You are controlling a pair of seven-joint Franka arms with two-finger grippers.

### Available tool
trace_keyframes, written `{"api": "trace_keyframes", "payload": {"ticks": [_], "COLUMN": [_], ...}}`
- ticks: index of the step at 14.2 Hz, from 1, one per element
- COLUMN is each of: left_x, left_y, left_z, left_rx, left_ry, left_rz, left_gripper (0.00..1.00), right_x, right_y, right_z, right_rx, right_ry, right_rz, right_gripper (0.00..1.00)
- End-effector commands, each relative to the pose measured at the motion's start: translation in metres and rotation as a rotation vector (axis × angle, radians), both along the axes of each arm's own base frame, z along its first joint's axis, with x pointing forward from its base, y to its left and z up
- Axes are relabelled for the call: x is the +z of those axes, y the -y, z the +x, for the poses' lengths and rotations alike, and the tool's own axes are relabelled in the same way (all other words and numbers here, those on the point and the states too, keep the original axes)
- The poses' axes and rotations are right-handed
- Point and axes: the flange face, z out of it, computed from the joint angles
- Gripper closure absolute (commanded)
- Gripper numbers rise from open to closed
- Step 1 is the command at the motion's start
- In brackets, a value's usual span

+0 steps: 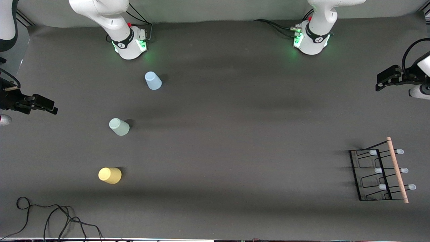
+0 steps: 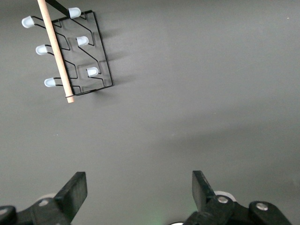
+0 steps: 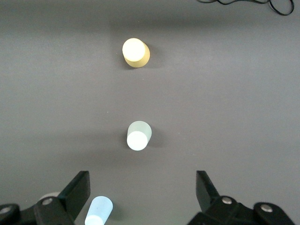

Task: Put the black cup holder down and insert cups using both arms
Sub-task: 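Reach the left gripper down to the cup holder's wooden handle and grasp it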

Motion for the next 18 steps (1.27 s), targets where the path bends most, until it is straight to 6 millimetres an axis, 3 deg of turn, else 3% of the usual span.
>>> {"api": "trace_keyframes", "payload": {"ticks": [1, 3, 5, 10, 12, 13, 15, 18], "left_x": [0.009, 0.001, -0.032, -0.121, -0.165, -0.189, -0.223, -0.252], "left_y": [0.003, 0.0, -0.015, -0.112, -0.128, -0.145, -0.158, -0.152], "left_z": [-0.006, 0.002, 0.028, 0.106, 0.132, 0.142, 0.153, 0.154], "left_rx": [-0.014, -0.013, -0.003, 0.085, 0.079, 0.097, 0.1, 0.089], "left_ry": [-0.006, 0.001, 0.001, -0.003, -0.031, -0.018, 0.008, -0.028], "left_rz": [0.008, 0.015, 0.023, 0.115, 0.104, 0.101, 0.1, 0.092], "left_gripper": [0.0, 0.0, 0.0, 0.0, 0.0, 0.0, 0.0, 0.27], "right_x": [0.007, 0.006, 0.007, 0.005, 0.006, 0.005, 0.004, 0.004], "right_y": [-0.003, -0.003, -0.003, -0.005, -0.005, -0.004, -0.004, -0.004], "right_z": [-0.001, 0.0, -0.001, 0.0, -0.001, 0.0, 0.0, 0.001], "right_rx": [-0.017, -0.017, -0.017, -0.012, -0.012, -0.014, -0.014, -0.014], "right_ry": [0.002, 0.0, 0.002, -0.001, 0.0, -0.001, -0.001, 0.002], "right_rz": [-0.002, -0.003, -0.002, -0.004, -0.002, -0.002, -0.002, -0.003], "right_gripper": [0.0, 0.0, 0.0, 0.0, 0.0, 0.0, 0.0, 0.0]}}
